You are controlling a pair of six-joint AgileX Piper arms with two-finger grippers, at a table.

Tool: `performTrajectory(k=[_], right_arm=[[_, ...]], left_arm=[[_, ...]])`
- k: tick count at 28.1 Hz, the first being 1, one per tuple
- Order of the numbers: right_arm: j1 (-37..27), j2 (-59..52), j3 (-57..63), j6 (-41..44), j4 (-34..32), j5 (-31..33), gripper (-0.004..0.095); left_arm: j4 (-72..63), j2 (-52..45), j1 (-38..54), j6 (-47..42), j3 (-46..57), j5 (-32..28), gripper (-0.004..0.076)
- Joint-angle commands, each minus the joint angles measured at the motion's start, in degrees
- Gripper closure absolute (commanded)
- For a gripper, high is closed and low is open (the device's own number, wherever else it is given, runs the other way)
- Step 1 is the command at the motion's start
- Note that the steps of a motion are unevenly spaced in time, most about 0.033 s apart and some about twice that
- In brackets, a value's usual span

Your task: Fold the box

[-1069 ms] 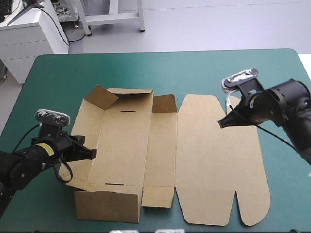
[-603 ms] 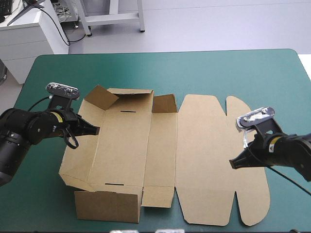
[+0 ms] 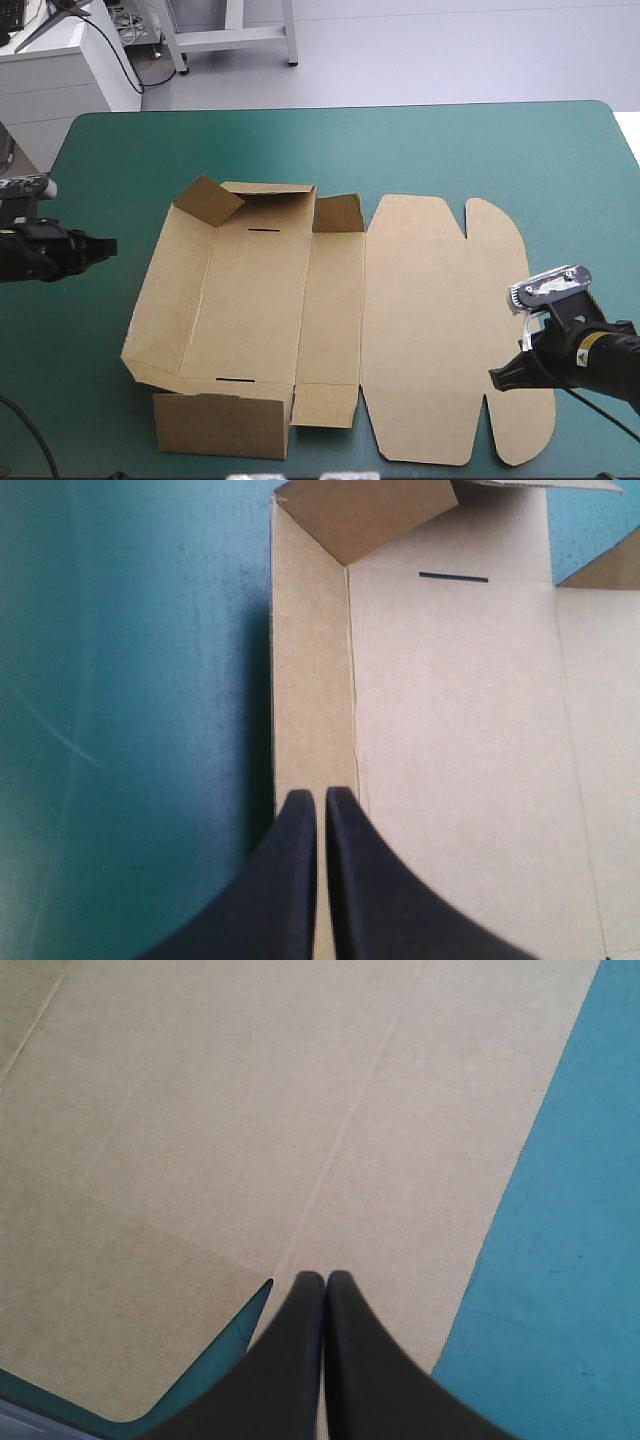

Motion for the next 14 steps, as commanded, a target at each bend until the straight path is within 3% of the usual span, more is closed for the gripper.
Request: performTrajectory(k=[1, 4, 9, 11, 14], right_arm=[[-0.25, -0.32, -1.03, 0.00, -0.54, -2.47, 0.0927], [-0.25, -0.32, -1.03, 0.00, -0.54, -4.40, 0.0927], [-0.25, -0.32, -1.03, 0.00, -0.62, -5.24, 0.0927], [-0.25, -0.32, -1.03, 0.00, -0.62, -5.24, 0.0927], [-0.25, -0.32, -1.03, 0.00, -0.62, -5.30, 0.0927]], left_arm=[[-9.18, -0.78, 8.59, 5.75, -1.42, 4.09, 0.0707], [-10.58, -0.76, 16.50, 5.87, -1.42, 4.45, 0.0713], [-10.49, -0.35, 20.00, 3.90, -1.42, 4.56, 0.0689], [-10.49, 0.42, 20.00, 3.90, -1.42, 4.56, 0.0631], [-10.49, 2.52, 20.00, 3.78, -1.42, 4.66, 0.0479]])
